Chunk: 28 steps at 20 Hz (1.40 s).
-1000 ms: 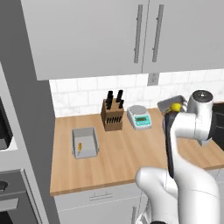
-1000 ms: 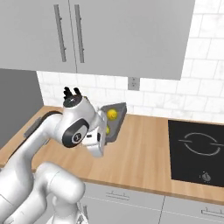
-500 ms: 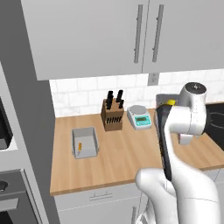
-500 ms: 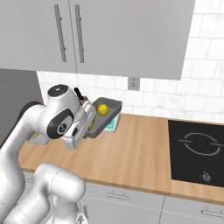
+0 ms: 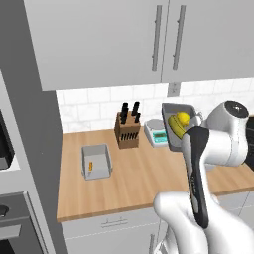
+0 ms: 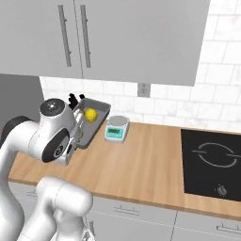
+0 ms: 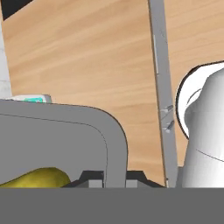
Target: Take the meat container that has the shrimp and place it on the second highest rack of the freezer. Then take the vegetable container that has the lemon and cucumber and place it on the highest rack of the freezer.
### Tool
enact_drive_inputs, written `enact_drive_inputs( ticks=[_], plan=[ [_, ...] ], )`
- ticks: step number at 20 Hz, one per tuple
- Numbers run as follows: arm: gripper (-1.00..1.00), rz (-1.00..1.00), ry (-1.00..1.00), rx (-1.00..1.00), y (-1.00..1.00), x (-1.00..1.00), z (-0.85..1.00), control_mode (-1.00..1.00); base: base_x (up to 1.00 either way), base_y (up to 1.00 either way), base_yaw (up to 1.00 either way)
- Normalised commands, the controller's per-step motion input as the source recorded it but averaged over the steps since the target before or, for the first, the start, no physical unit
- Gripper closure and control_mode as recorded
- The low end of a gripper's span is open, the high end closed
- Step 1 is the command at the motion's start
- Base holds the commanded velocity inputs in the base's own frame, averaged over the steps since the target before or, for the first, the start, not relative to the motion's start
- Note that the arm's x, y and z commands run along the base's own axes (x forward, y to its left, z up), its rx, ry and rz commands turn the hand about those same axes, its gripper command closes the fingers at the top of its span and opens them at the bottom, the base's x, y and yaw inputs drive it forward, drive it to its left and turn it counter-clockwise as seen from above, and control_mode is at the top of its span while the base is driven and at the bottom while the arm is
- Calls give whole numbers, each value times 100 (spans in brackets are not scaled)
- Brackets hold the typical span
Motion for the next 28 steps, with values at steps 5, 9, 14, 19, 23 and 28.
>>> enact_drive_inputs(
  ticks=[5,9,14,19,23,28],
  plan=[
    [100,3,-10,-3,13,-3,0,-100,0,0,0],
    [100,0,0,0,0,0,0,-100,0,0,0],
    [100,0,0,0,0,0,0,100,-9,0,0],
    [100,0,0,0,0,0,0,100,-91,1,6],
    [100,0,0,0,0,0,0,100,-100,19,13],
    [100,0,0,0,0,0,0,100,-100,35,19]
  ],
)
